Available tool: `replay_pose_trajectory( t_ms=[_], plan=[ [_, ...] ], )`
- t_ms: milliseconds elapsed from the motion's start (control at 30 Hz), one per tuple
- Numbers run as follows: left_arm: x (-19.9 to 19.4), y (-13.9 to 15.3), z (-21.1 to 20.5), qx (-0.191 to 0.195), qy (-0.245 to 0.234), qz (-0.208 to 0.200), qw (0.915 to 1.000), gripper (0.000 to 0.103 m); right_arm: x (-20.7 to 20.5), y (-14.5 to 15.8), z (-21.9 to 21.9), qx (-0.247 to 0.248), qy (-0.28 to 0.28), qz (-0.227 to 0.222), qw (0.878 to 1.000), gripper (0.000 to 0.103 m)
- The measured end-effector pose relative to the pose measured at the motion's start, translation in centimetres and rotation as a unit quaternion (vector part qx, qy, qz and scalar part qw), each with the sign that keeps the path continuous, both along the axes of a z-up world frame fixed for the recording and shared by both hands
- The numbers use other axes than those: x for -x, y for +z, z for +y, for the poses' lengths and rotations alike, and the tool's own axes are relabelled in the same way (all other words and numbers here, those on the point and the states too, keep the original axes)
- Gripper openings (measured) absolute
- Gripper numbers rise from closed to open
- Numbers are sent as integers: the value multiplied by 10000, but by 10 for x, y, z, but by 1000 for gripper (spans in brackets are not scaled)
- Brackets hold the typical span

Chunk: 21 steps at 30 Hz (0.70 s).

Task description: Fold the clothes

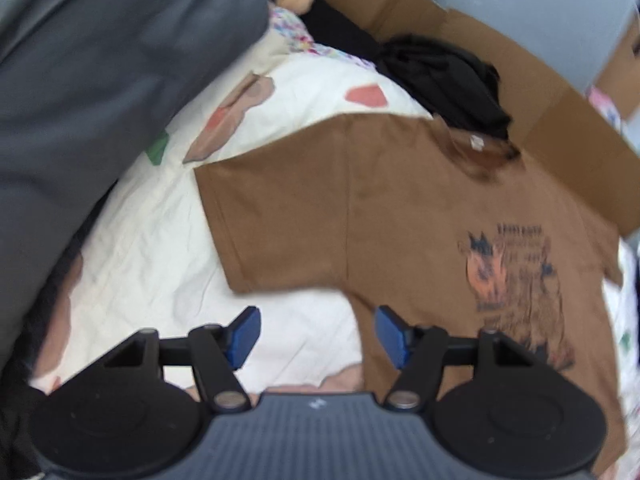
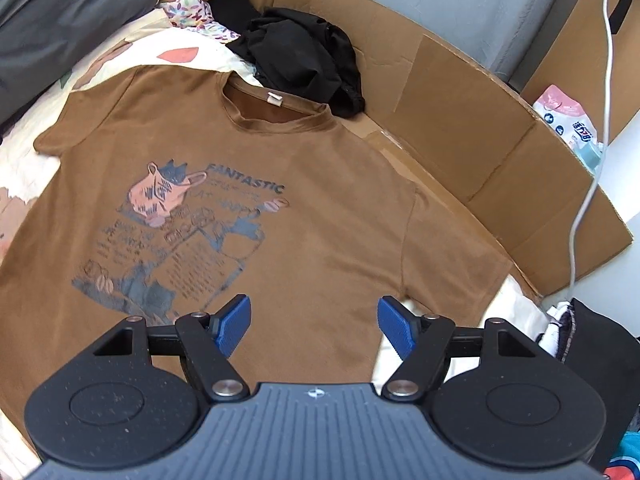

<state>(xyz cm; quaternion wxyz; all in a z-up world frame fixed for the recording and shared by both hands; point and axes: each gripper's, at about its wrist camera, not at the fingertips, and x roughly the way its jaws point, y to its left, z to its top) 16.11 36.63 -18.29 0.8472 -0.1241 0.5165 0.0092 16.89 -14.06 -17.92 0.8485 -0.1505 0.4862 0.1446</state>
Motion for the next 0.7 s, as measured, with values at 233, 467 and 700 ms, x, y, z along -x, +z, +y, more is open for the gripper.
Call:
replay_pose_trajectory(
  t_ms=[233, 467, 700],
  plan=[
    [-11, -24, 16, 247, 365, -159, 9989, 63, -17, -1, 28, -705, -341, 298, 9965, 75],
    [-14, -43, 34, 558, 884, 4, 9945, 62, -35, -6, 75, -746, -101, 178, 9970, 75],
    [-6, -17, 23, 231, 1160, 218, 9927, 62, -54, 9, 116, -1099, 253, 130, 9935, 75]
  ],
)
